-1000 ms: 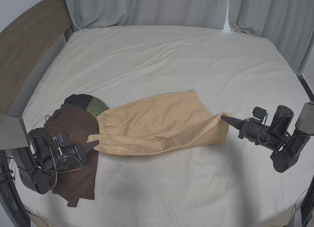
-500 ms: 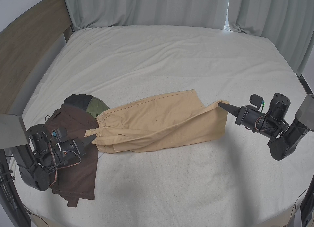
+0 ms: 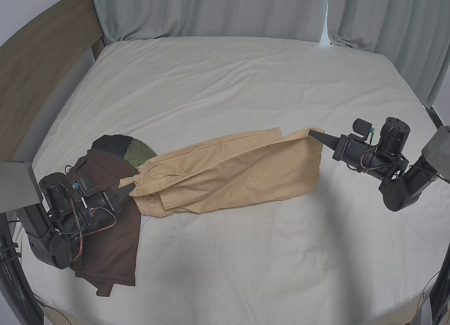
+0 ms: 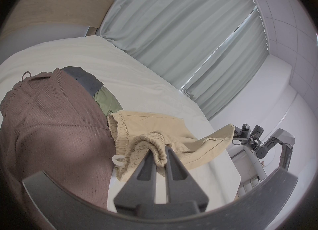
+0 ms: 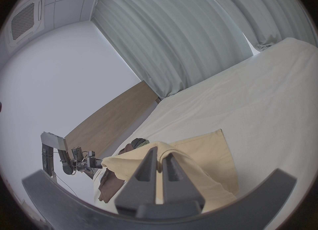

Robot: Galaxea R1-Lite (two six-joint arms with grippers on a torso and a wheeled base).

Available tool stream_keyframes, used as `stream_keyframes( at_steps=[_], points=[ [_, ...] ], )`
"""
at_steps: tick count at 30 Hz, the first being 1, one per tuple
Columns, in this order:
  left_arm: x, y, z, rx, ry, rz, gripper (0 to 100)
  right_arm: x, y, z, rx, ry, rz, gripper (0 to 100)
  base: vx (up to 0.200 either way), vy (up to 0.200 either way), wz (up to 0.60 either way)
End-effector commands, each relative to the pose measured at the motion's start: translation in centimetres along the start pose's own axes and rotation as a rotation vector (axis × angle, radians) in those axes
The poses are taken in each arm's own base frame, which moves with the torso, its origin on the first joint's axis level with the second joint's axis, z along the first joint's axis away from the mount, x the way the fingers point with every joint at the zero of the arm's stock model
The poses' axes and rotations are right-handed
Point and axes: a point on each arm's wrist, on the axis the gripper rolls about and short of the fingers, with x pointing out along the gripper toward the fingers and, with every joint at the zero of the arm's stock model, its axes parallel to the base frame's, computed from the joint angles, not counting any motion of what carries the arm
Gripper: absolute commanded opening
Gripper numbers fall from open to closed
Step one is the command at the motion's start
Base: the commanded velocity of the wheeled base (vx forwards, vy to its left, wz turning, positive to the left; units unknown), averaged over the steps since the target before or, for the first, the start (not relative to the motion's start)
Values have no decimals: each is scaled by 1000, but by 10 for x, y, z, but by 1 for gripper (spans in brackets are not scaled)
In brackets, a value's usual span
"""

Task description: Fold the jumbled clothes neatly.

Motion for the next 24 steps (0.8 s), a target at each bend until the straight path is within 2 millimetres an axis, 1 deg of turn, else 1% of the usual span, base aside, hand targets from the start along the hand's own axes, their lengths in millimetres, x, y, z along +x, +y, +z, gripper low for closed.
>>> stream_keyframes(
  at_steps=[1, 5, 12, 18, 24],
  points=[
    [4, 1, 5, -14, -28, 8, 0, 12, -4, 9, -9, -9, 8, 0, 0, 0, 0],
    [4, 3, 7, -14, -37, 12, 0, 20, -10, 10, -1, 2, 3, 0, 0, 0, 0],
    [8, 7, 6, -21, -37, 18, 0, 27, -14, 12, -9, -12, -2, 0, 0, 0, 0],
    [16, 13, 9, -33, -54, 17, 0, 35, -20, 16, 0, -3, -9, 0, 0, 0, 0],
    [21, 14, 15, -55, -80, 8, 0, 50, -28, 22, -3, -9, -4, 0, 0, 0, 0]
  ],
)
